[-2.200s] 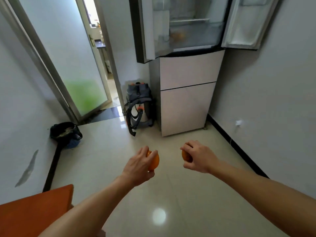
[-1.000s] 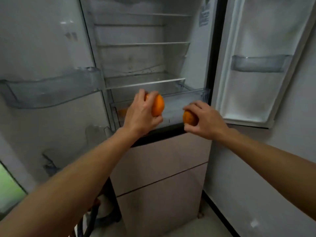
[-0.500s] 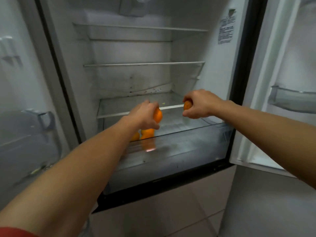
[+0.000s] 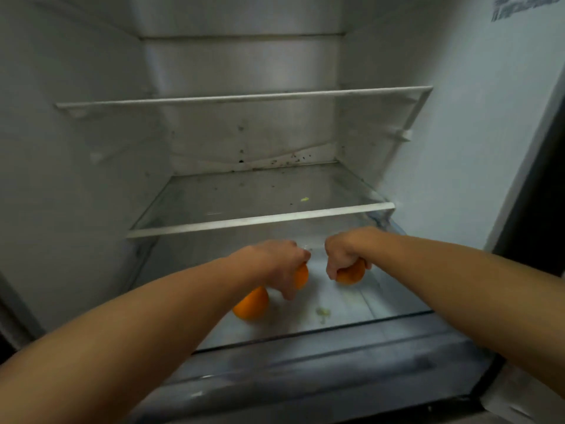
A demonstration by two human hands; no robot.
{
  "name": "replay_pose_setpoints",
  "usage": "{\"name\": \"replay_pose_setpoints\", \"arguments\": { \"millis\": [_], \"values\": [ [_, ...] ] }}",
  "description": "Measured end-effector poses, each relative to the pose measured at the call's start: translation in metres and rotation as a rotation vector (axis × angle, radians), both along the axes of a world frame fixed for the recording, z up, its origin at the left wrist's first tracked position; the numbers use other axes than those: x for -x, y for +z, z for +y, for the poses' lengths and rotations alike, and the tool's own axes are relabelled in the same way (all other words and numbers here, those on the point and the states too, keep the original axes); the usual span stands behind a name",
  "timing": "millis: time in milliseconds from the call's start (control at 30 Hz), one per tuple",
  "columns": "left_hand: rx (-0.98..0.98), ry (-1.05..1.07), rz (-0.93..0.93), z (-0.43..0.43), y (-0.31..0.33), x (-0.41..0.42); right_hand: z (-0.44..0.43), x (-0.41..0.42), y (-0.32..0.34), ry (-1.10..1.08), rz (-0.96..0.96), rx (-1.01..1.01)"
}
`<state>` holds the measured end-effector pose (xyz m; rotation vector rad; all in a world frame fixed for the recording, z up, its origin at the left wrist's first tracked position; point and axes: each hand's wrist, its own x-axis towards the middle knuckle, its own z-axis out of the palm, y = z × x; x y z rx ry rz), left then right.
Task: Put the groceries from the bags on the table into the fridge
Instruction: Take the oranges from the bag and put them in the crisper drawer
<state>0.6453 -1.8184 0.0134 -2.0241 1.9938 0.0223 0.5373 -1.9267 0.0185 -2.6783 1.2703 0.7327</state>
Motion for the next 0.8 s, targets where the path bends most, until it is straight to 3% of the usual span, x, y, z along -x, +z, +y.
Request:
{"name": "replay_pose_setpoints", "arguments": {
  "millis": [200,400,533,800],
  "values": [
    [-0.031,-0.03,-0.11,-0.013,-0.017,-0.005,-0.016,-0.008,-0.009,0.097,0.02,0.016],
    [0.006,0.028,-0.009,0.009,0.006,-0.01,-0.003,0.002,0.008,0.06,-0.05,0.036],
    [0.131,0.091,0.076,0.04,0.027,-0.014,0.018,0.028,0.026,0.054,-0.224,0.03],
    [0.337,0.18,0.447,0.117,0.029,0.006,0.105,0.101,0.03,0.019,-0.698,0.05]
  ]
}}
